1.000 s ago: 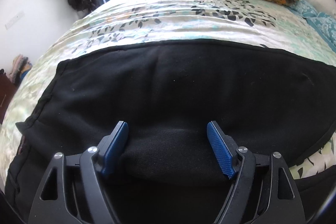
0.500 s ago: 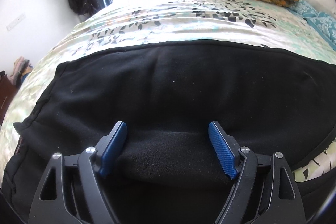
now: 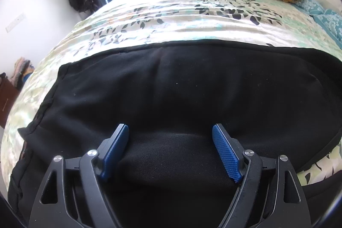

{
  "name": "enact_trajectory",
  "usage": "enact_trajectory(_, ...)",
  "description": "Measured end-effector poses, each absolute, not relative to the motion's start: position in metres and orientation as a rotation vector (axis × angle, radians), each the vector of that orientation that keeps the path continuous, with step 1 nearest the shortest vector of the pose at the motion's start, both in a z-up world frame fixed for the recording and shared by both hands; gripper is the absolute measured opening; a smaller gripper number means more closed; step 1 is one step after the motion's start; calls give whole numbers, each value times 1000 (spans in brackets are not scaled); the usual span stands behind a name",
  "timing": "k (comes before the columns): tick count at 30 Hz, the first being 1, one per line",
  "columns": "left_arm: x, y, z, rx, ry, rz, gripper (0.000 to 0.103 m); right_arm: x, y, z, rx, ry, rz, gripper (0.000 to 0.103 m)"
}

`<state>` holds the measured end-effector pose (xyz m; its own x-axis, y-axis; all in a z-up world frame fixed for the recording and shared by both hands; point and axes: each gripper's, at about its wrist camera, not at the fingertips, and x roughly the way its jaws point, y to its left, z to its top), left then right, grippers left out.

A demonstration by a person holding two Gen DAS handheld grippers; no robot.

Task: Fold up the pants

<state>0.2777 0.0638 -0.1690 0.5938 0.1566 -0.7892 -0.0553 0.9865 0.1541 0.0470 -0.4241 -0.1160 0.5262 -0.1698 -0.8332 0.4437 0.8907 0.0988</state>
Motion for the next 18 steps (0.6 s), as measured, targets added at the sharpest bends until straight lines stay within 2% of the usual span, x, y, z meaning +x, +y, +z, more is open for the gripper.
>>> enact_trajectory(3, 274, 65, -156, 102, 997, 106, 82, 22, -440, -133, 439, 1008, -430, 16)
enact_trajectory(5, 259, 68, -142, 64, 1011, 86, 82, 12, -450, -121, 481, 956, -450, 40)
enact_trajectory(6, 249, 71, -134, 38, 1008, 66, 82, 5, -454, -112, 514, 918, -462, 71)
enact_trajectory(7, 237, 75, -127, 9, 1006, 39, 82, -3, -456, -103, 543, 872, -474, 88)
enact_trajectory(13, 164, 108, -107, -112, 1003, -43, 82, -28, -442, -77, 793, 754, -354, 89)
enact_trajectory(18, 130, 121, -109, -170, 1008, -49, 82, 20, -417, -124, 1057, 820, -201, 89)
